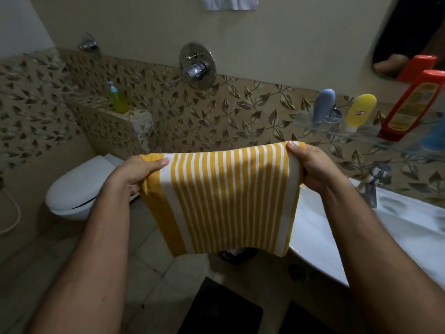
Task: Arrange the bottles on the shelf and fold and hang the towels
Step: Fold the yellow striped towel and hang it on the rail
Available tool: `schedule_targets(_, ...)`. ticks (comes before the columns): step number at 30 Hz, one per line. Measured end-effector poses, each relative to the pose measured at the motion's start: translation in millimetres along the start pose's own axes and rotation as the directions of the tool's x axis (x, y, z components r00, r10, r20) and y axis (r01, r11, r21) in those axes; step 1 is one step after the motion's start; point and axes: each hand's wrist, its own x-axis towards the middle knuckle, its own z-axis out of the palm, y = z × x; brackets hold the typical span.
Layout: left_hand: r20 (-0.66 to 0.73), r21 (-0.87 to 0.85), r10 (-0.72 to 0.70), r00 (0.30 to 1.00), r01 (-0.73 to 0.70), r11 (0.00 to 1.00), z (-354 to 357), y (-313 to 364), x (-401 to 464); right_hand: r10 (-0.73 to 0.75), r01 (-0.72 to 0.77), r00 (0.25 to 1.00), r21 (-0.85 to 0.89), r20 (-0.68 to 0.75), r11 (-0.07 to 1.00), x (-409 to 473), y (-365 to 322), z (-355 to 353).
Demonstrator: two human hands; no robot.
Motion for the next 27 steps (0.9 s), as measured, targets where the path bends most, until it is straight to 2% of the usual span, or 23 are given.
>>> schedule_targets(4,0.023,-0.036,-0.029,0.999,0.030,0.999,-2,-2,3,0.000,0.001,1.000,0.007,-0.016,1.000,3,-2,5)
schedule_targets(6,0.044,-0.146,-0.023,0.999,0.029,0.989,0,-2,0,0.012,-0.009,0.999,0.048,-0.048,0.999,7,-1,7)
schedule_targets(9,0.159,-0.390,0.126,0.979,-0.055,0.919,-2,-6,-8,0.038,-0.022,0.994,0.148,-0.106,0.989,12,-2,8)
schedule_targets(11,0.207,-0.412,0.244,0.947,-0.142,0.900,-4,-8,-12,0.071,-0.055,0.994,0.188,-0.078,0.981,15,-3,4)
schedule_targets(13,0.194,-0.334,0.297,0.935,-0.221,0.916,-4,-8,-10,0.086,-0.084,0.996,0.179,-0.007,0.980,15,-6,1)
schedule_targets(15,0.158,-0.174,0.316,0.936,-0.288,0.942,-4,-4,-7,0.065,-0.070,0.997,0.112,0.048,0.991,16,-9,0)
schedule_targets(17,0.108,-0.047,0.308,0.945,-0.304,0.951,-5,-2,-4,0.028,-0.029,0.999,0.017,0.041,0.999,19,-11,0)
schedule_targets(20,0.025,0.039,0.304,0.952,-0.305,0.952,-9,-4,4,-0.020,0.018,1.000,-0.220,-0.006,0.975,24,-11,-1)
schedule_targets(24,-0.101,0.067,0.303,0.948,-0.297,0.953,-4,-4,10,-0.057,-0.029,0.991,-0.599,-0.124,0.800,28,-11,7)
schedule_targets(27,-0.207,0.087,0.242,0.948,-0.229,0.970,2,-5,16,-0.018,-0.121,0.980,-0.670,-0.196,0.733,37,-9,14)
